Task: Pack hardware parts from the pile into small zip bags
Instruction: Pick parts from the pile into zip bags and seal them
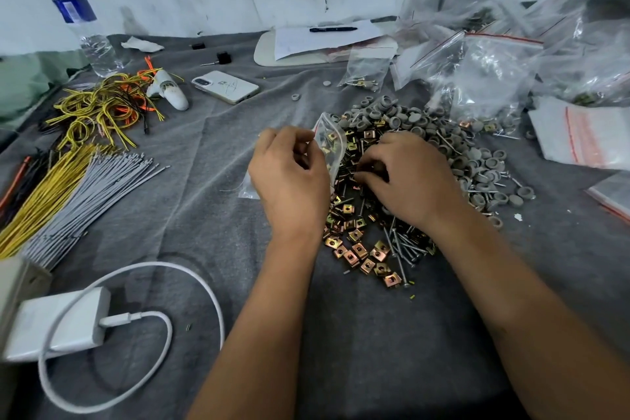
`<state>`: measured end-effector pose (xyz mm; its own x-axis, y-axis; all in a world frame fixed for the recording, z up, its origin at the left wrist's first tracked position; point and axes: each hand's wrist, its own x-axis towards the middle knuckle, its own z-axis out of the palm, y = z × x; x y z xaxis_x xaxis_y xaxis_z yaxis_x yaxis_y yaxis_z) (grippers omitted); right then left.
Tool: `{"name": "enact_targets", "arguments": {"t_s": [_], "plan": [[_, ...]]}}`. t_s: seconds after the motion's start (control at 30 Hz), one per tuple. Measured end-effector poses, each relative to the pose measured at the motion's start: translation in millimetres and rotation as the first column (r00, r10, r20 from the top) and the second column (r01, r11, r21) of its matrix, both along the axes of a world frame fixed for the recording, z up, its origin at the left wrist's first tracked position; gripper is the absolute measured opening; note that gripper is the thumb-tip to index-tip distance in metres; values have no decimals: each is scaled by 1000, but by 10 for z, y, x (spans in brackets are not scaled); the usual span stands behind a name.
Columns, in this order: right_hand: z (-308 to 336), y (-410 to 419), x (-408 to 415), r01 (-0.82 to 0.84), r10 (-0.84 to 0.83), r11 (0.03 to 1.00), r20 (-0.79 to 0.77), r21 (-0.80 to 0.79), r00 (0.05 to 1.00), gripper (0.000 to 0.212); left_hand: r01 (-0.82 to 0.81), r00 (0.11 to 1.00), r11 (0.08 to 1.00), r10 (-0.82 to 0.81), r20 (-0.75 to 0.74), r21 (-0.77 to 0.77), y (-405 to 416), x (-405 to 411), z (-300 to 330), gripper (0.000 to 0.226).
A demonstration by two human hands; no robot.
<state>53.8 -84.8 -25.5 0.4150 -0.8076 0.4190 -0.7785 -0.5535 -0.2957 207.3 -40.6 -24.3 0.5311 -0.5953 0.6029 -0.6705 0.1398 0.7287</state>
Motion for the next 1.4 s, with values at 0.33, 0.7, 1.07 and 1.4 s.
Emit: {"name": "enact_targets", "arguments": {"t_s": [0.33,0.7,1.07,1.4], "plan": [[-29,88,177,62,-68,997,-125,-51,990,25,13,1000,1000,-13,7,-8,11,-1,-10,12],[68,39,10,-247,42,942,653,226,756,7,61,996,998,-61,65,-3,-1,-25,-15,10],[33,-29,-45,-233,7,932,629,277,777,16,90,995,996,-89,44,-9,9,-21,-19,9],[-2,-49,-40,-252,10,921,630,297,776,15,143,986,990,-142,88,-10,-21,-11,-49,11]]}}
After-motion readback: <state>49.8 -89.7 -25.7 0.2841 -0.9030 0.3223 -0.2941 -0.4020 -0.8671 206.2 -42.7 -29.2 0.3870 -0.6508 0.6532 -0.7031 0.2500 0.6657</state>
